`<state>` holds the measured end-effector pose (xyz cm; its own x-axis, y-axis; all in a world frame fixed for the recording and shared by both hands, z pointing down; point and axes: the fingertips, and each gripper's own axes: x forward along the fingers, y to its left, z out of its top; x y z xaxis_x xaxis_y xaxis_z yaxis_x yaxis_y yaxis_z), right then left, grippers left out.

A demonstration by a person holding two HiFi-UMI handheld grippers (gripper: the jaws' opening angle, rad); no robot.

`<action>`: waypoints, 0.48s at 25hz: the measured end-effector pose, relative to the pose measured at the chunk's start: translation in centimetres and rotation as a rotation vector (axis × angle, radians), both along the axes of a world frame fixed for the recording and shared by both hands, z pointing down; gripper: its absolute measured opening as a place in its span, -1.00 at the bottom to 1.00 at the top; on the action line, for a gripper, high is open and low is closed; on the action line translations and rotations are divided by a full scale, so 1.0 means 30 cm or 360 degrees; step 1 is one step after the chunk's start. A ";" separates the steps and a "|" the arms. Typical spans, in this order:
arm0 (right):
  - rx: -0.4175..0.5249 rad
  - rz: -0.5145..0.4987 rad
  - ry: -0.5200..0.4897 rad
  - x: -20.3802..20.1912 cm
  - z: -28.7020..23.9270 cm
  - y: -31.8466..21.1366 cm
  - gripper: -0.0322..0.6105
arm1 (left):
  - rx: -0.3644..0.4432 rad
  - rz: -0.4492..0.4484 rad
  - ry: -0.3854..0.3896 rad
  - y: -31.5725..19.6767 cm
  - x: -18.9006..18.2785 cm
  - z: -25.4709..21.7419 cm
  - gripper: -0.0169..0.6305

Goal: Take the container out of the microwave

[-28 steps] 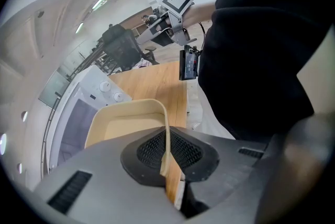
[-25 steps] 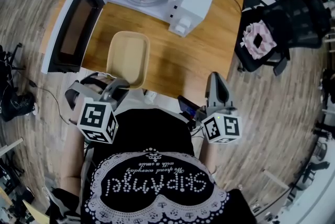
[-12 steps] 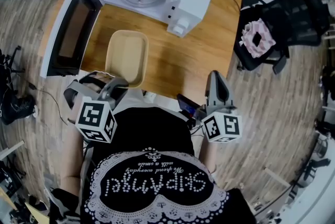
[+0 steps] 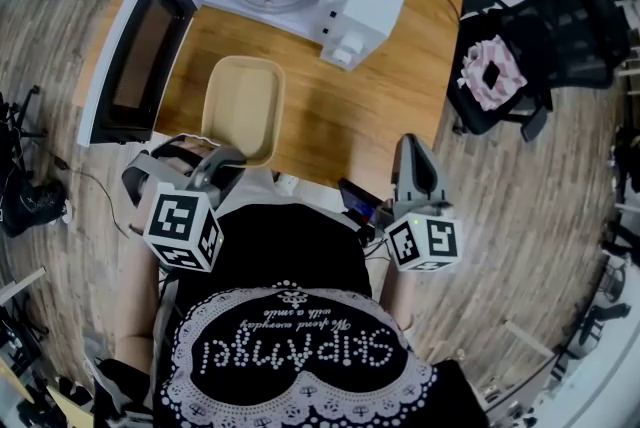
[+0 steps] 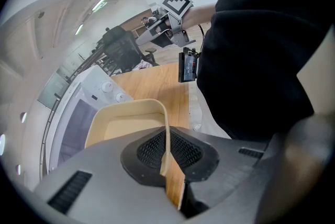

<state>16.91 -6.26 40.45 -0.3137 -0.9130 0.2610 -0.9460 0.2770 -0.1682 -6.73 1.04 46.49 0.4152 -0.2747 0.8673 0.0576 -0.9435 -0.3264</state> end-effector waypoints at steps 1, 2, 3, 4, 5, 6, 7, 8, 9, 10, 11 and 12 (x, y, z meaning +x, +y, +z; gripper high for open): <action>-0.0001 -0.0002 0.0001 0.000 0.000 0.001 -0.79 | 0.0000 0.0000 0.0002 0.001 0.001 0.000 -0.83; -0.0001 -0.0003 0.0002 0.000 0.000 0.002 -0.79 | 0.0000 0.0001 0.0004 0.001 0.001 -0.001 -0.83; 0.0000 -0.0005 0.0004 -0.001 0.000 0.003 -0.79 | 0.0000 0.0001 0.0005 0.002 0.002 0.000 -0.83; 0.0000 -0.0005 0.0005 -0.002 0.000 0.004 -0.79 | 0.0000 0.0002 0.0006 0.003 0.001 0.000 -0.83; 0.0001 -0.0005 0.0007 -0.003 0.001 0.006 -0.79 | 0.0001 0.0002 0.0007 0.004 0.000 0.001 -0.83; 0.0001 -0.0005 0.0008 -0.003 0.001 0.007 -0.79 | 0.0002 0.0002 0.0008 0.005 -0.001 0.001 -0.83; 0.0001 -0.0004 0.0010 -0.003 0.000 0.009 -0.79 | 0.0004 0.0002 0.0010 0.005 -0.001 0.001 -0.83; 0.0001 -0.0003 0.0012 -0.002 0.000 0.010 -0.79 | 0.0005 0.0002 0.0012 0.005 -0.001 0.000 -0.83; 0.0000 -0.0001 0.0013 -0.002 -0.001 0.011 -0.79 | 0.0008 0.0001 0.0014 0.005 -0.002 -0.001 -0.83; 0.0000 0.0001 0.0013 -0.002 -0.001 0.012 -0.79 | 0.0010 0.0000 0.0015 0.005 -0.003 -0.001 -0.83; 0.0000 0.0002 0.0014 -0.002 -0.002 0.013 -0.79 | 0.0013 0.0000 0.0015 0.005 -0.004 -0.002 -0.83; 0.0000 0.0002 0.0014 -0.002 -0.002 0.014 -0.79 | 0.0015 0.0001 0.0015 0.004 -0.005 -0.003 -0.83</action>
<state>16.84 -5.83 40.38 -0.3100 -0.9134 0.2637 -0.9479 0.2757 -0.1596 -6.87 1.17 46.41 0.4233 -0.2828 0.8607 0.0548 -0.9403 -0.3360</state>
